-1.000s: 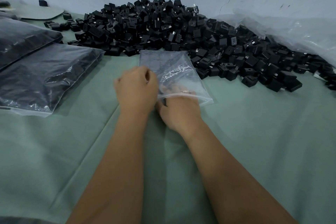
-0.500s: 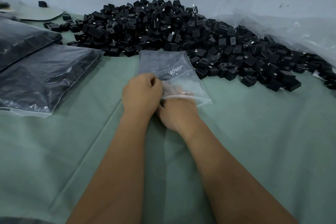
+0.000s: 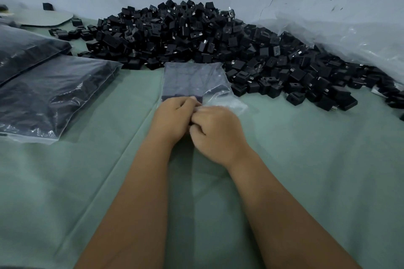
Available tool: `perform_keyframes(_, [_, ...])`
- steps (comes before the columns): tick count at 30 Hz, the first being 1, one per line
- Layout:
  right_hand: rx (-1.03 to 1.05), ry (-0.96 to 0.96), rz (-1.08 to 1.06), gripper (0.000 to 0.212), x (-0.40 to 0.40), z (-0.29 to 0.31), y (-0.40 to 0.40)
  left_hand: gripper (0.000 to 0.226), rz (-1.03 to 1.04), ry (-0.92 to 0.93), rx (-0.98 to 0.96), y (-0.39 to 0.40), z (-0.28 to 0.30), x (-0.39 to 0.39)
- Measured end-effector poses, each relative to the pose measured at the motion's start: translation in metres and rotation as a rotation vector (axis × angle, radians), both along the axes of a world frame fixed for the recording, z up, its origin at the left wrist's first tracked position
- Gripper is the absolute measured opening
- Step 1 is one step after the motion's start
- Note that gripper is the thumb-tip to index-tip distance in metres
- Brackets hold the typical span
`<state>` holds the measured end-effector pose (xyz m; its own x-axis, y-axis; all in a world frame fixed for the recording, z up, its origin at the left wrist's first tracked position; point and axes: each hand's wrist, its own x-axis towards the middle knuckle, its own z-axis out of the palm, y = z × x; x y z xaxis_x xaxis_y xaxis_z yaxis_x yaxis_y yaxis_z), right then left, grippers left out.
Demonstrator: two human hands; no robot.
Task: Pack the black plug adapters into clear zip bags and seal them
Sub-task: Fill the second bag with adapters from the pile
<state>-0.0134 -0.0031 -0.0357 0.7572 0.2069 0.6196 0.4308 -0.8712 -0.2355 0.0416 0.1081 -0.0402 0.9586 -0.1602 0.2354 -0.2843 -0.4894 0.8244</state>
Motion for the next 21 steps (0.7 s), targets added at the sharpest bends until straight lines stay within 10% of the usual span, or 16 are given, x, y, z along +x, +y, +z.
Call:
perform_keyframes(4, [0.286,-0.349,-0.128,0.023,0.008,0.014,-0.015,0.024,0.006,-0.071,0.157,-0.003,-0.001,-0.001])
perform_keyframes(8, [0.633,-0.125,-0.352,0.029,0.039,0.015,-0.051,0.025,0.031,-0.195,0.381,-0.009,0.0,-0.001])
perform_keyframes(14, [0.217,0.504,-0.454,0.056,0.083,-0.008,-0.088,0.024,0.033,-0.228,0.392,-0.012,-0.003,0.003])
perform_keyframes(21, [0.263,0.178,-0.544,0.053,0.086,-0.017,-0.095,0.023,0.039,-0.22,0.376,-0.012,-0.005,0.004])
